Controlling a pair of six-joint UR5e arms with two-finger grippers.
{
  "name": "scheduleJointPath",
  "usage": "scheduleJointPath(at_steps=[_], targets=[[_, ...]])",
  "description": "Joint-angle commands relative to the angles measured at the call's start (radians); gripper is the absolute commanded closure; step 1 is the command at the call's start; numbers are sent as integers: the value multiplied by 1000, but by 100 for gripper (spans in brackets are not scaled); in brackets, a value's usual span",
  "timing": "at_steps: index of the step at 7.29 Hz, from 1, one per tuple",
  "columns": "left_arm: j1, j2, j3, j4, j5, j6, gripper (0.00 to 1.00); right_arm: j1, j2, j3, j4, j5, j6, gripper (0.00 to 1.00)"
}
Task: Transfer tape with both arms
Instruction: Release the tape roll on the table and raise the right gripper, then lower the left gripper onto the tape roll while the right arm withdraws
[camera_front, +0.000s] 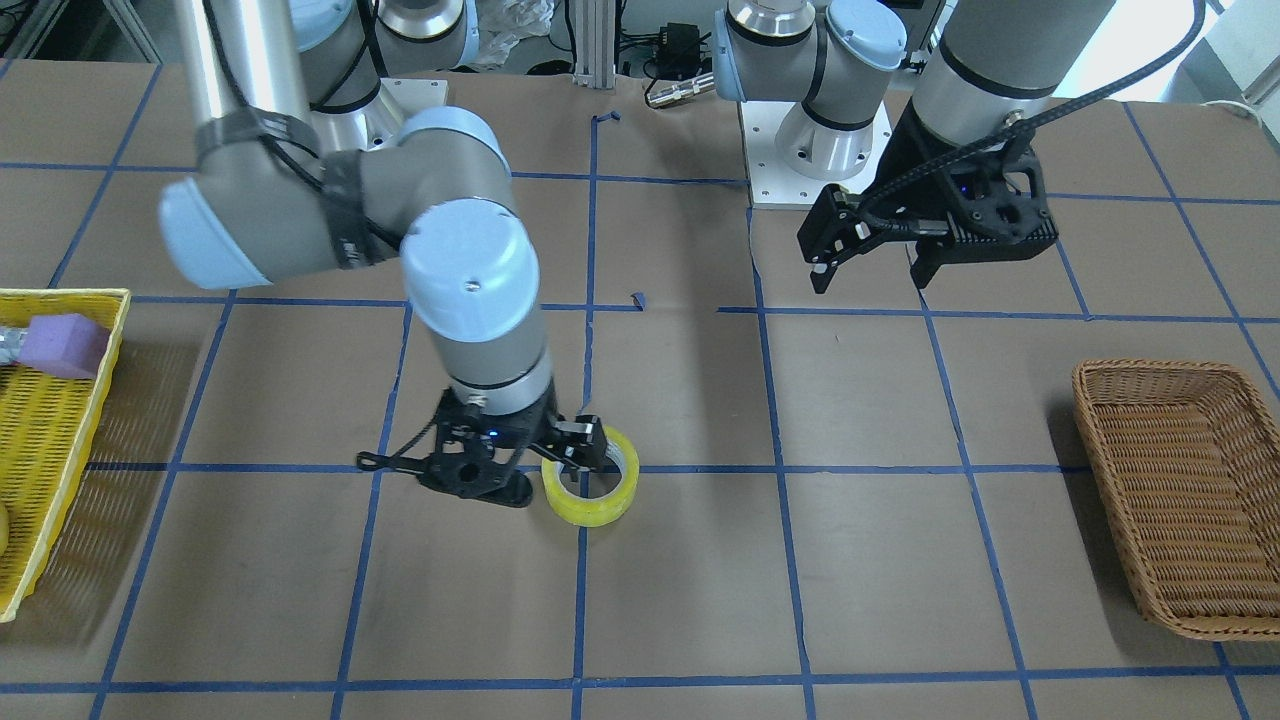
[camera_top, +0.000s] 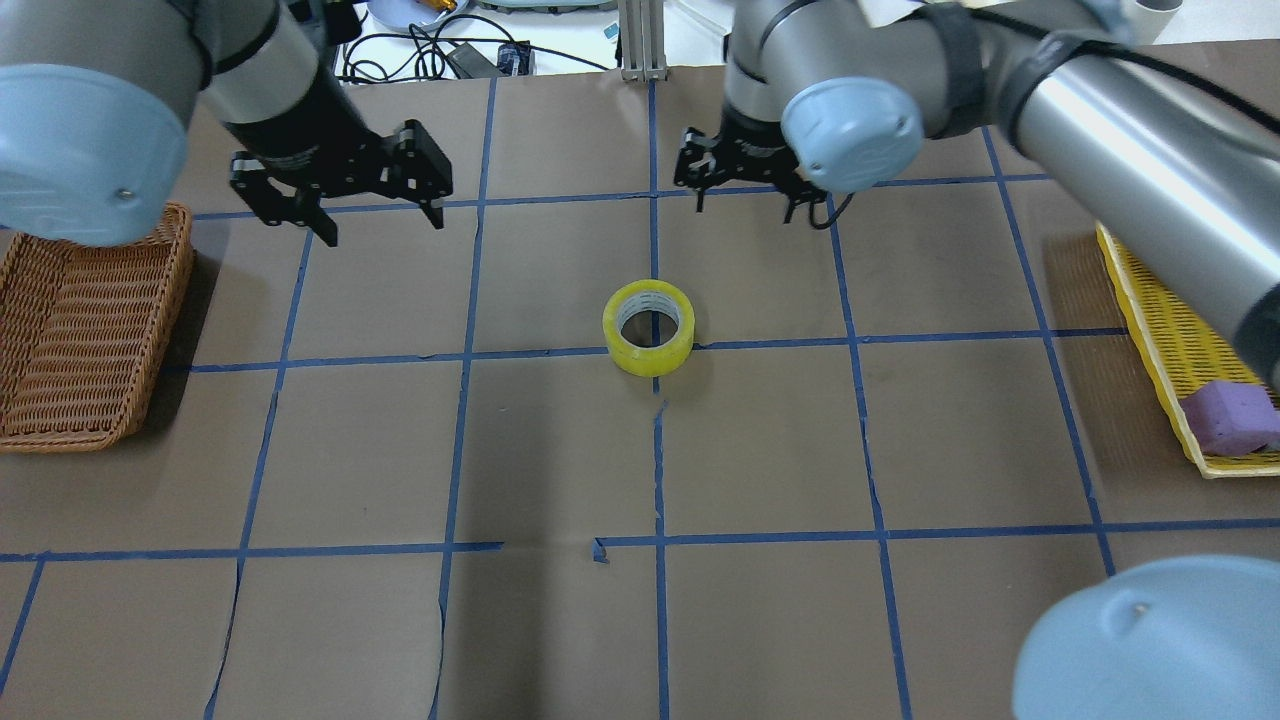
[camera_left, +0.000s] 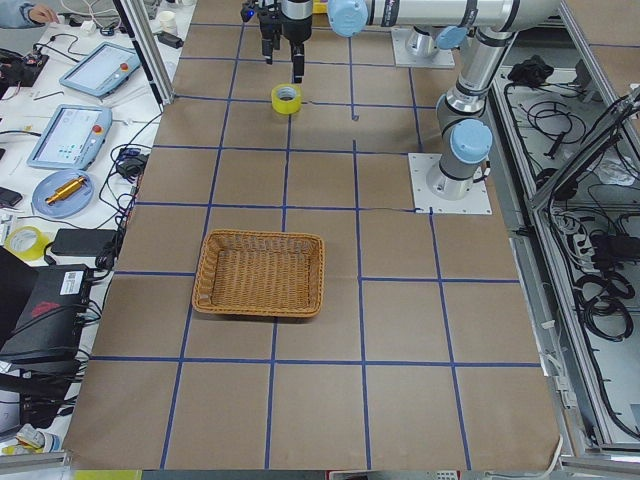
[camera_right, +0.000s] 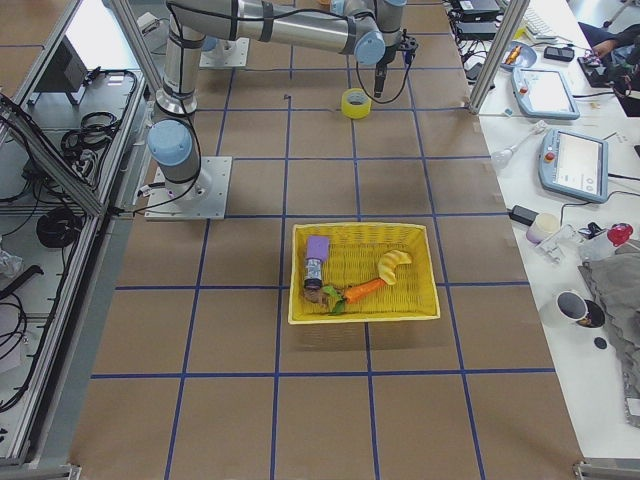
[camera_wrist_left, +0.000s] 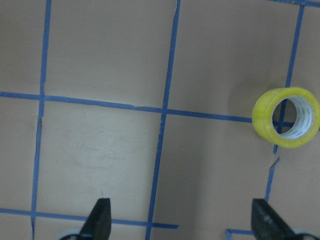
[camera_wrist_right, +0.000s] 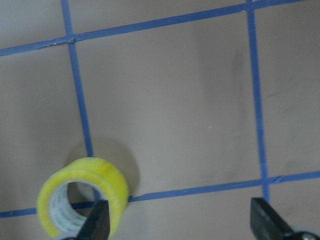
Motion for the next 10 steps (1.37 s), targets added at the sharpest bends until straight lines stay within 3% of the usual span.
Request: scheduleJointPath(at_steps=[1,3,5,6,7,8,9,10], targets=[[-123,-101,-63,151,-6,-37,0,-197,-34,1,57,0,-349,0],[-202,-206,-134,367,-13,-33,0,-285,-97,0,129,-5,-474,0],[-205,-307,-131,466,-93,-29,0,-374,-118,0,143,-83,-690,0],[-205,-354,-122,504,-90,-25,0,-395,-122,0,148,-83,-703,0],[-205,-386,-102,506,-82,-19,0,-393,-125,-2,163,-86,-689,0],[-204,-398,-76,503,-16,-11,0,-379,-143,-3,212,-85,-586,0],[-204,-409,-43,498,44,-11,0,-313,-157,-3,215,-86,-514,0],[-204,-426,-36,498,46,-25,0,-237,-175,0,221,-92,-505,0]])
